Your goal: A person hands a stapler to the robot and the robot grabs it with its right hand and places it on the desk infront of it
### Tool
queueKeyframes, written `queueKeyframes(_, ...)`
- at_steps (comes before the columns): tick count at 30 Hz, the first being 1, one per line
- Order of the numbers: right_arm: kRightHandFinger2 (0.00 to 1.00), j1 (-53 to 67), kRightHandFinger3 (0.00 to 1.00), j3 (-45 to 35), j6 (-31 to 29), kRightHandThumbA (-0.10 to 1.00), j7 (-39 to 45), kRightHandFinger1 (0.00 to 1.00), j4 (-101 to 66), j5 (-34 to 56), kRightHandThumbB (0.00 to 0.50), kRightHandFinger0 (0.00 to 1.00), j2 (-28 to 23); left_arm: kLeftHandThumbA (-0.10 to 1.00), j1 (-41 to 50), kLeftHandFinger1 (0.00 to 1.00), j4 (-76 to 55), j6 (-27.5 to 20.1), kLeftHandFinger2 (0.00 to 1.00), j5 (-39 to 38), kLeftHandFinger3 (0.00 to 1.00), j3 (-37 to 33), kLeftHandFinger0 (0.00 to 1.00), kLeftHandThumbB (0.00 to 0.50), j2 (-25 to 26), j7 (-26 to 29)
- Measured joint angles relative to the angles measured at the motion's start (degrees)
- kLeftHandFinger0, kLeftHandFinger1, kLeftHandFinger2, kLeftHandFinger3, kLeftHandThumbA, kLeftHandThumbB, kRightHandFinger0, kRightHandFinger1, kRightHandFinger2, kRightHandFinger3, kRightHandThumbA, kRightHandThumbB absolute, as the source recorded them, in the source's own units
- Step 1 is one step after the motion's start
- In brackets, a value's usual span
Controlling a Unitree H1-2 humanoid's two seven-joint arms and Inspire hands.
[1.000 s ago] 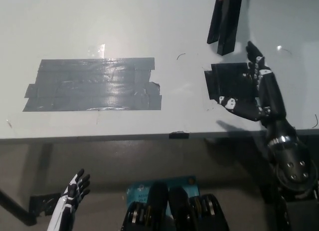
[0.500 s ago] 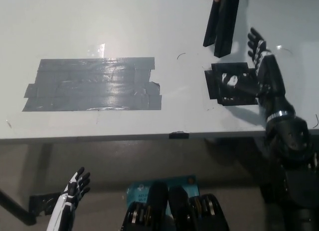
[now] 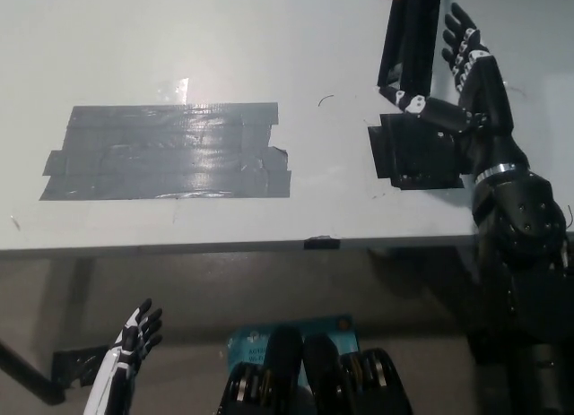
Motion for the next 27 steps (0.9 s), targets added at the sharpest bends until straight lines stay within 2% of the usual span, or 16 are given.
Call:
queueKeyframes(4,1.00,-0.70,1.00,1.53,0.14,1.00,-0.65,1.00,0.43,-1.22,0.446,1.00,0.18,1.00,-0.01,1.00,-0.01,0.00,1.00,-0.01,1.00,0.02,1.00,0.500,0.01,0.00)
queueKeyframes(10,1.00,-2.86,1.00,2.88,0.20,1.00,-1.24,1.00,3.97,-2.58,0.442,1.00,0.16,1.00,-0.03,1.00,-0.26,0.02,1.00,-0.05,1.00,0.12,1.00,0.500,0.02,-0.01)
queueKeyframes(13,1.00,-3.63,1.00,3.07,0.29,1.00,-1.24,1.00,4.37,-2.68,0.415,1.00,0.12,1.00,-0.06,1.00,-0.52,0.03,1.00,-0.02,1.00,0.22,1.00,0.500,0.05,0.00)
queueKeyframes(27,1.00,-7.36,1.00,3.07,0.36,1.00,-1.17,1.00,8.00,-2.62,0.408,1.00,-0.96,1.00,-0.10,1.00,-0.92,-0.01,1.00,-0.87,1.00,0.12,1.00,0.500,0.33,-0.17)
